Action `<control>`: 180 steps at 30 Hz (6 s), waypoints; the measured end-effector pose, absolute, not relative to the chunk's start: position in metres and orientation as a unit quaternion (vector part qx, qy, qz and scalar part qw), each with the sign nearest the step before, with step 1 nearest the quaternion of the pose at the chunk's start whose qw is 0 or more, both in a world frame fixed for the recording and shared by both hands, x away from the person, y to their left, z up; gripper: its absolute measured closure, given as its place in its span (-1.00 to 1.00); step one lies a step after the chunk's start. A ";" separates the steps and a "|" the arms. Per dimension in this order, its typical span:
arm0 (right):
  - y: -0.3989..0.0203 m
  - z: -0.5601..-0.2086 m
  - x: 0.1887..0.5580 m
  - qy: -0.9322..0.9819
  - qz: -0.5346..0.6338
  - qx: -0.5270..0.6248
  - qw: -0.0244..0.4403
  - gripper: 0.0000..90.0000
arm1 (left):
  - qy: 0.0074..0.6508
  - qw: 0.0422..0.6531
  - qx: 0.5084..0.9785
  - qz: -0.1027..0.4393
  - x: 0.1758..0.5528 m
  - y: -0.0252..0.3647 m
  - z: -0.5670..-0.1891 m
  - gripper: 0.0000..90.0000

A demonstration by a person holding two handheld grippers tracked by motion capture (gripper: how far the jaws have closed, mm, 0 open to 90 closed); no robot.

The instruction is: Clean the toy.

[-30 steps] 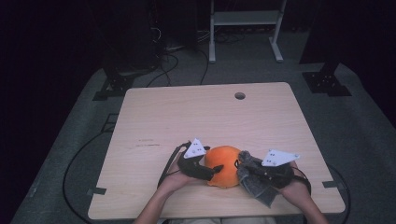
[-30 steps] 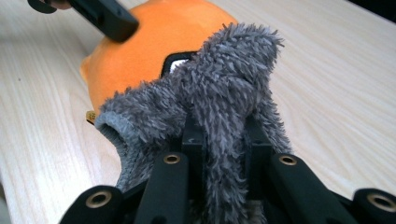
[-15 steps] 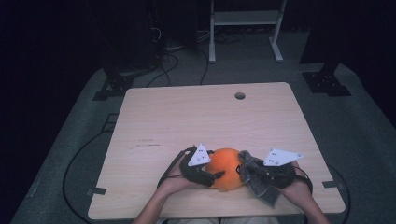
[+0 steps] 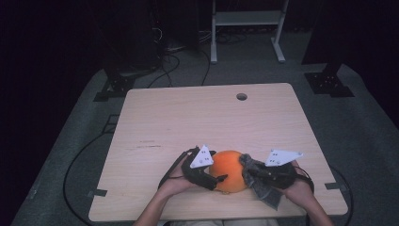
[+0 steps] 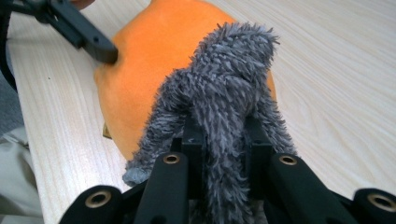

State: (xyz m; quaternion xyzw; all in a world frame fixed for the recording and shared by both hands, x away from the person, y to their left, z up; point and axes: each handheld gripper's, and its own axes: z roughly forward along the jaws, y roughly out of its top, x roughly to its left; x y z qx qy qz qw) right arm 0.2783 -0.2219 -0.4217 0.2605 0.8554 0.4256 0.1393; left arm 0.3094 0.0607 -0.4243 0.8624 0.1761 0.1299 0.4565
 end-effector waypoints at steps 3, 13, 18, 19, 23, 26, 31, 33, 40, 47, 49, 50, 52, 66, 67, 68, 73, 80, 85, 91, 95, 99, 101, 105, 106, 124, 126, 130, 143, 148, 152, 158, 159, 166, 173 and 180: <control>-0.224 -0.422 0.277 0.854 0.427 0.262 0.142 0.66 | 0.193 0.451 0.865 0.105 0.313 0.057 -0.430 -0.84; -0.204 -0.395 0.259 0.851 0.434 0.232 0.186 0.67 | 0.092 0.459 0.860 0.205 0.289 0.041 -0.425 -0.26; -0.211 -0.411 0.275 0.849 0.425 0.257 0.182 0.67 | 0.101 0.458 0.862 0.192 0.293 0.049 -0.430 -0.27; -0.218 -0.415 0.279 0.847 0.420 0.272 0.179 0.67 | 0.106 0.461 0.861 0.186 0.294 0.051 -0.431 -0.27; -0.235 -0.427 0.286 0.846 0.400 0.310 0.169 0.67 | 0.106 0.467 0.860 0.174 0.297 0.055 -0.433 -0.29; -0.235 -0.420 0.281 0.837 0.421 0.308 0.166 0.67 | 0.097 0.464 0.862 0.176 0.296 0.054 -0.434 -0.31; -0.224 -0.419 0.283 0.837 0.437 0.289 0.157 0.66 | 0.096 0.464 0.864 0.173 0.297 0.057 -0.435 -0.33; -0.232 -0.425 0.290 0.837 0.425 0.309 0.153 0.67 | 0.101 0.466 0.862 0.170 0.297 0.057 -0.435 -0.34; -0.239 -0.421 0.286 0.823 0.446 0.317 0.151 0.67 | 0.106 0.473 0.859 0.165 0.299 0.057 -0.437 -0.37; -0.238 -0.431 0.295 0.832 0.424 0.329 0.141 0.66 | 0.112 0.477 0.857 0.159 0.301 0.060 -0.438 -0.40; -0.243 -0.431 0.296 0.827 0.423 0.342 0.140 0.67 | 0.116 0.476 0.857 0.161 0.301 0.058 -0.438 -0.40; -0.243 -0.431 0.296 0.827 0.423 0.342 0.140 0.67 | 0.116 0.476 0.857 0.161 0.301 0.058 -0.438 -0.40; -0.240 -0.422 0.291 0.821 0.443 0.329 0.146 0.67 | 0.112 0.472 0.858 0.167 0.299 0.056 -0.437 -0.40; -0.230 -0.414 0.285 0.808 0.470 0.322 0.149 0.67 | 0.099 0.465 0.862 0.176 0.294 0.050 -0.434 -0.40; -0.223 -0.403 0.277 0.798 0.507 0.295 0.135 0.67 | 0.095 0.465 0.862 0.178 0.293 0.049 -0.434 -0.40; -0.219 -0.401 0.275 0.798 0.513 0.287 0.131 0.67 | 0.092 0.466 0.862 0.177 0.291 0.047 -0.433 -0.41; -0.207 -0.411 0.278 0.820 0.483 0.275 0.138 0.67 | 0.117 0.479 0.858 0.145 0.297 0.052 -0.428 -0.57; -0.214 -0.409 0.279 0.815 0.485 0.289 0.131 0.67 | 0.155 0.492 0.849 0.112 0.303 0.055 -0.433 -0.39; -0.196 -0.393 0.263 0.814 0.499 0.250 0.164 0.68 | 0.123 0.484 0.856 0.132 0.295 0.048 -0.431 -0.33; -0.198 -0.400 0.272 0.823 0.474 0.259 0.177 0.68 | 0.114 0.480 0.860 0.133 0.294 0.050 -0.430 -0.36; -0.213 -0.401 0.276 0.818 0.460 0.290 0.186 0.68 | 0.109 0.481 0.859 0.139 0.293 0.047 -0.430 -0.34; -0.198 -0.387 0.265 0.813 0.487 0.261 0.185 0.67 | 0.063 0.463 0.866 0.175 0.282 0.038 -0.428 -0.32; -0.190 -0.386 0.266 0.819 0.479 0.253 0.188 0.67 | 0.055 0.455 0.870 0.181 0.280 0.038 -0.428 -0.31; -0.202 -0.395 0.276 0.817 0.474 0.270 0.187 0.68 | 0.071 0.474 0.864 0.153 0.285 0.042 -0.430 -0.33; -0.207 -0.398 0.278 0.815 0.471 0.279 0.188 0.68 | 0.072 0.476 0.864 0.150 0.286 0.042 -0.431 -0.34; -0.218 -0.406 0.280 0.812 0.461 0.298 0.197 0.66 | 0.071 0.468 0.869 0.141 0.288 0.046 -0.431 -0.30; -0.227 -0.410 0.281 0.810 0.458 0.314 0.191 0.66 | 0.081 0.466 0.870 0.139 0.290 0.048 -0.433 -0.30; -0.231 -0.407 0.276 0.808 0.469 0.305 0.184 0.66 | 0.086 0.461 0.872 0.141 0.291 0.049 -0.433 -0.30; -0.202 -0.415 0.265 0.831 0.459 0.253 0.187 0.64 | 0.104 0.491 0.858 0.109 0.301 0.065 -0.417 -0.20; -0.215 -0.419 0.274 0.833 0.433 0.274 0.208 0.64 | 0.140 0.477 0.862 0.100 0.309 0.069 -0.424 0.04; -0.221 -0.420 0.275 0.828 0.425 0.298 0.211 0.65 | 0.146 0.478 0.860 0.101 0.311 0.072 -0.427 0.05; -0.199 -0.412 0.261 0.836 0.443 0.244 0.213 0.65 | 0.126 0.506 0.848 0.096 0.311 0.076 -0.424 -0.29; -0.194 -0.417 0.263 0.841 0.438 0.236 0.214 0.65 | 0.124 0.514 0.844 0.092 0.311 0.076 -0.423 -0.32; -0.203 -0.420 0.269 0.842 0.406 0.256 0.246 0.64 | 0.169 0.497 0.844 0.114 0.316 0.075 -0.426 0.15; -0.191 -0.410 0.252 0.830 0.455 0.231 0.226 0.65 | 0.196 0.500 0.837 0.108 0.321 0.076 -0.429 0.12; -0.177 -0.417 0.259 0.839 0.455 0.223 0.197 0.65 | 0.198 0.498 0.838 0.103 0.323 0.082 -0.432 0.09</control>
